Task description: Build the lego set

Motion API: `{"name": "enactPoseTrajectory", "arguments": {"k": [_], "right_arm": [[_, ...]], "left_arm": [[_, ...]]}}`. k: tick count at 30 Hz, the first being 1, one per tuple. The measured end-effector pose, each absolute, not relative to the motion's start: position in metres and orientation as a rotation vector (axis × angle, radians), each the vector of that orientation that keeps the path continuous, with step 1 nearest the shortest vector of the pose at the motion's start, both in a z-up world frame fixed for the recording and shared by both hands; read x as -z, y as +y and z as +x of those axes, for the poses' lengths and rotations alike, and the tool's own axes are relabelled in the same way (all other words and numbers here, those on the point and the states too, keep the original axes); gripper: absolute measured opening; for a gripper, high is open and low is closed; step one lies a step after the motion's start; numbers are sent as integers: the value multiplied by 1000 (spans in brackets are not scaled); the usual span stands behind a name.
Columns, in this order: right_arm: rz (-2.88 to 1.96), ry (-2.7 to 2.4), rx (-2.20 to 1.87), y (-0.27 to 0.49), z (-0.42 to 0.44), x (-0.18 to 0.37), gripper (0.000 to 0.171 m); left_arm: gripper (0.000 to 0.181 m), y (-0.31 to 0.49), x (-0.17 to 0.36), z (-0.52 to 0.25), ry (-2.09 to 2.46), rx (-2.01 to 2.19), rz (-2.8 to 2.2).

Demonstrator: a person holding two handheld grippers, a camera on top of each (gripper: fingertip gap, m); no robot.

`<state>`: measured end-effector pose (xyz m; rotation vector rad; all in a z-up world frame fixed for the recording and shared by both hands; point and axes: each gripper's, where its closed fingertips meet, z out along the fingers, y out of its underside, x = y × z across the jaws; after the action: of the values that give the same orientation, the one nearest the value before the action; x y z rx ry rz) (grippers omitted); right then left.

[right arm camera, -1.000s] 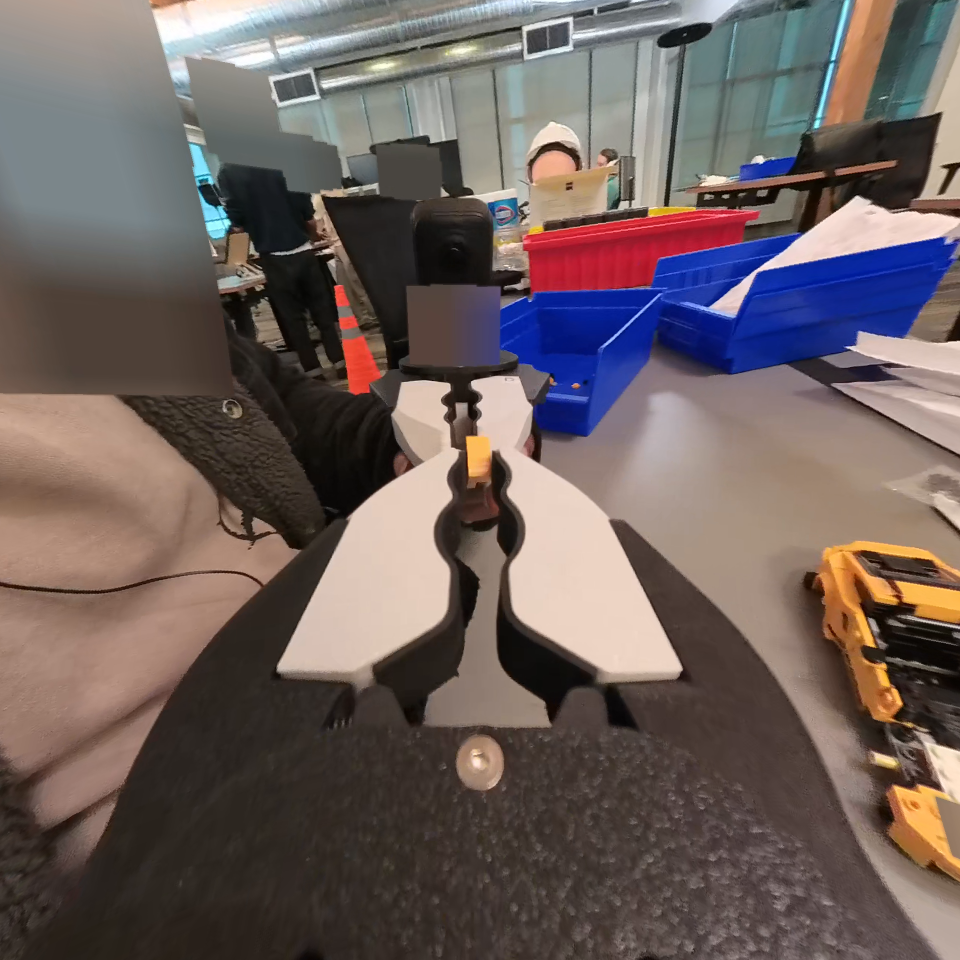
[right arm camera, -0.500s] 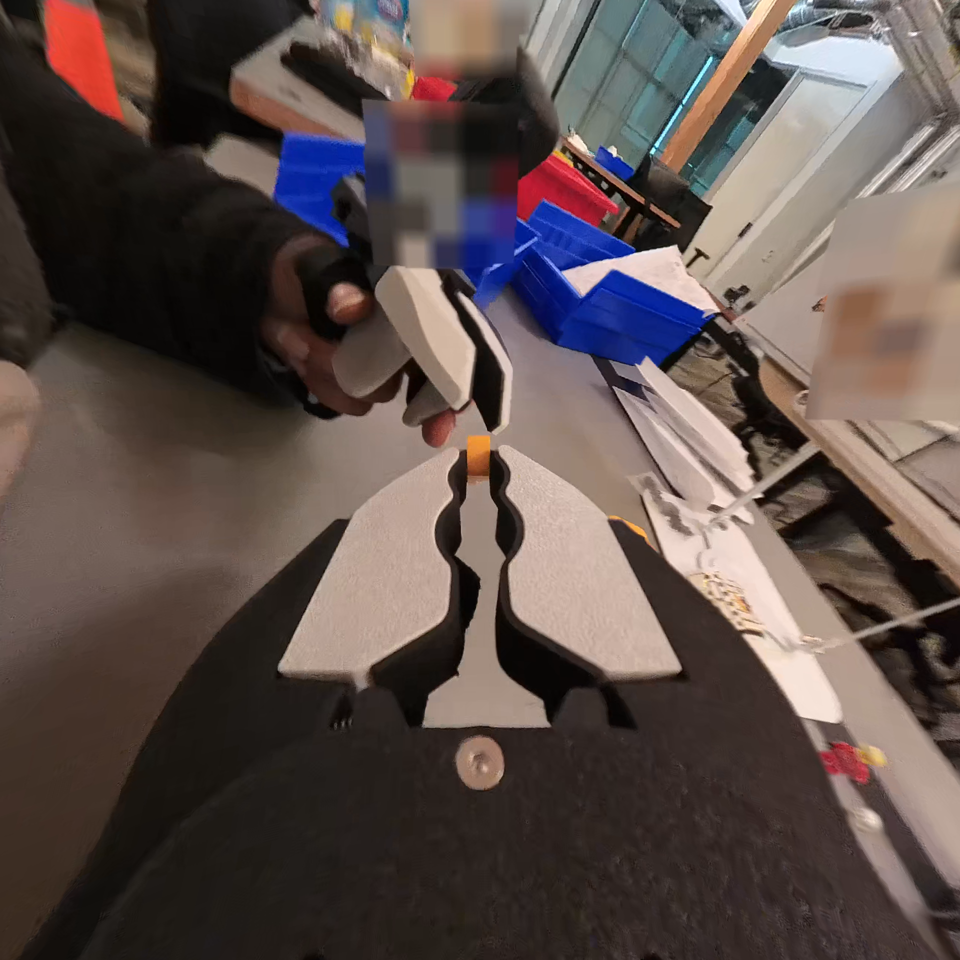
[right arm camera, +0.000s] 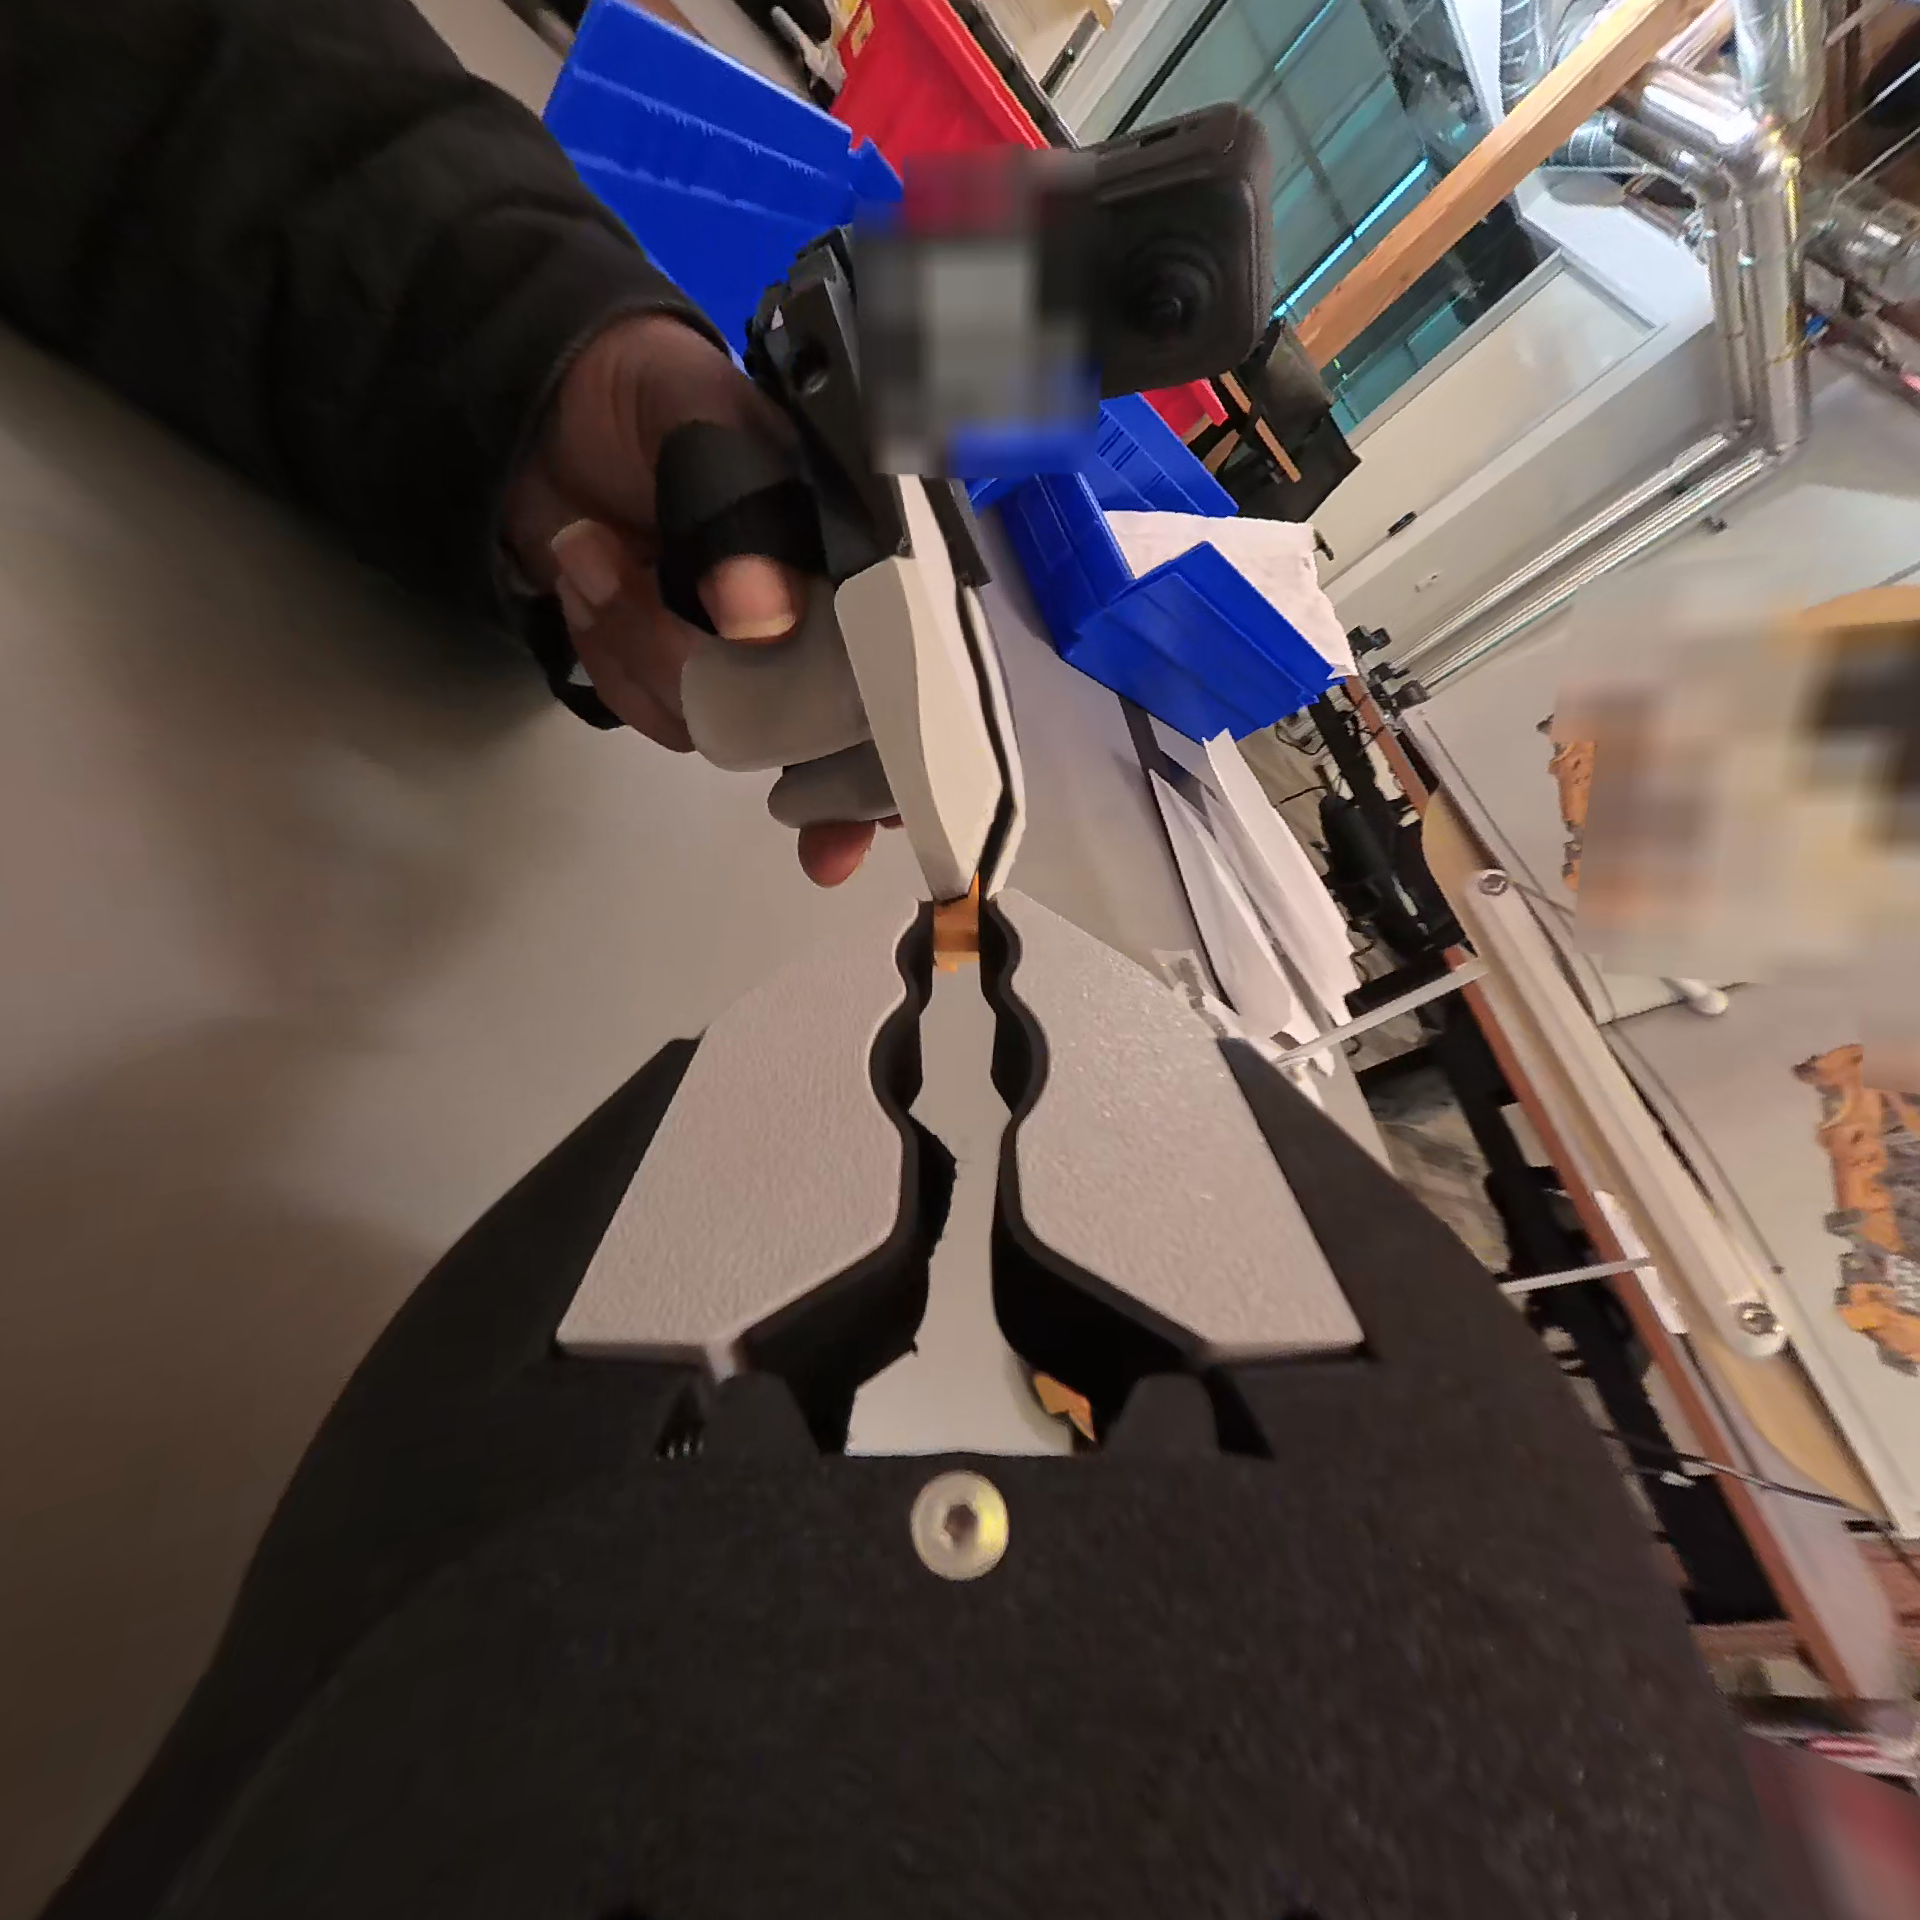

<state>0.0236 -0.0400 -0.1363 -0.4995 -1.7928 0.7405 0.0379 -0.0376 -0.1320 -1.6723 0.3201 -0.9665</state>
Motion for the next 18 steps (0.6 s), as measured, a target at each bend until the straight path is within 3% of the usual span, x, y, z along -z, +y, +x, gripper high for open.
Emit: {"name": "enactPoseTrajectory", "arguments": {"k": [9, 18], "right_arm": [[-530, -1816, -824, -44, 26, 136, 16], [-772, -1952, -1294, -46, 45, 143, 26]], "left_arm": [[4, -45, 135, 40, 537, 734, -1614], [4, -59, 136, 55, 803, 495, -1484]]}}
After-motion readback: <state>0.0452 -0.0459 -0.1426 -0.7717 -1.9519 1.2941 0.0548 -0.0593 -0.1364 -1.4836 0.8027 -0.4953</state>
